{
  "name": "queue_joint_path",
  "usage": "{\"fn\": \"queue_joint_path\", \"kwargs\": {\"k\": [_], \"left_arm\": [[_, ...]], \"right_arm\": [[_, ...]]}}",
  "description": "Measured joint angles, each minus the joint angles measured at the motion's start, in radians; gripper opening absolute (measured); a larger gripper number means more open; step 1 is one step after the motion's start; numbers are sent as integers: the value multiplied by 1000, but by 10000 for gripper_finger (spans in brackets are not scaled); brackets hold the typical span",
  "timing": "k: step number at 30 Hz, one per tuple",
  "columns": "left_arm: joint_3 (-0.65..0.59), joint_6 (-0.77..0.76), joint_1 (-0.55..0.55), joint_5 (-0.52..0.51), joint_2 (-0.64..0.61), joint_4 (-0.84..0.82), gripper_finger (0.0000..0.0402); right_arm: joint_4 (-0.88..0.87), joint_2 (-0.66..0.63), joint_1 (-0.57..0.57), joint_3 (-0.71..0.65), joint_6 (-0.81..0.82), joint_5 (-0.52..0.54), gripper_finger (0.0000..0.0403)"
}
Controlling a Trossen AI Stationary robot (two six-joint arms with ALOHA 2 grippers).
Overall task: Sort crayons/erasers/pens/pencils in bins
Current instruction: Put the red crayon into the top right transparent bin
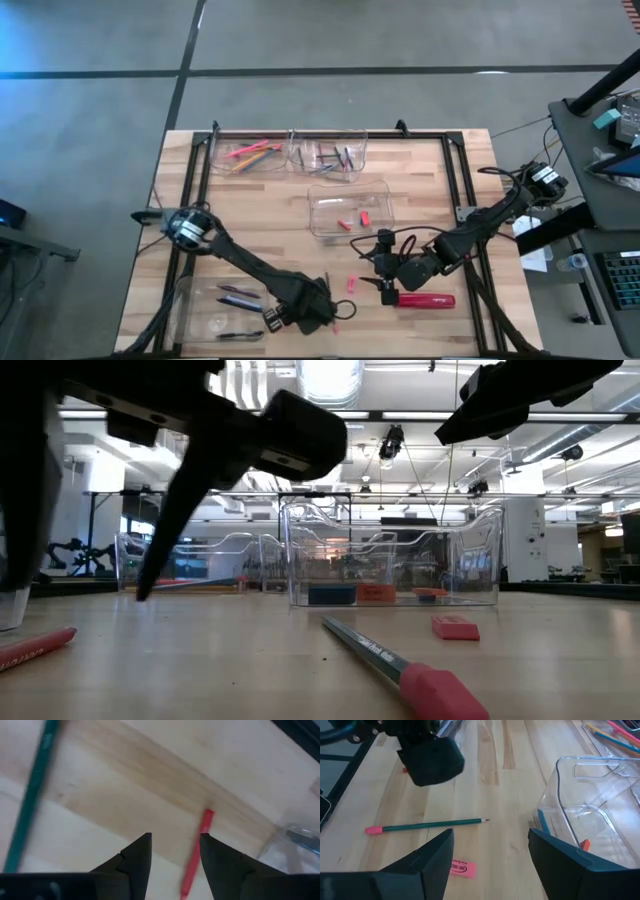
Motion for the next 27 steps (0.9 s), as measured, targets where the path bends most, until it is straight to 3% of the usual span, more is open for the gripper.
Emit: {"fn": "queue_joint_path", "kwargs": {"k": [14, 21, 27], "left_arm": [[-3, 59, -69, -53, 3, -8, 148], [99, 36, -61, -93, -2, -114, 148], [106, -192, -24, -82, -3, -120, 147]], "right_arm": [[1, 0, 0, 0, 1, 0, 244], [0, 0, 0, 0, 1, 0, 244], [1, 0, 0, 0, 1, 0, 244]]}}
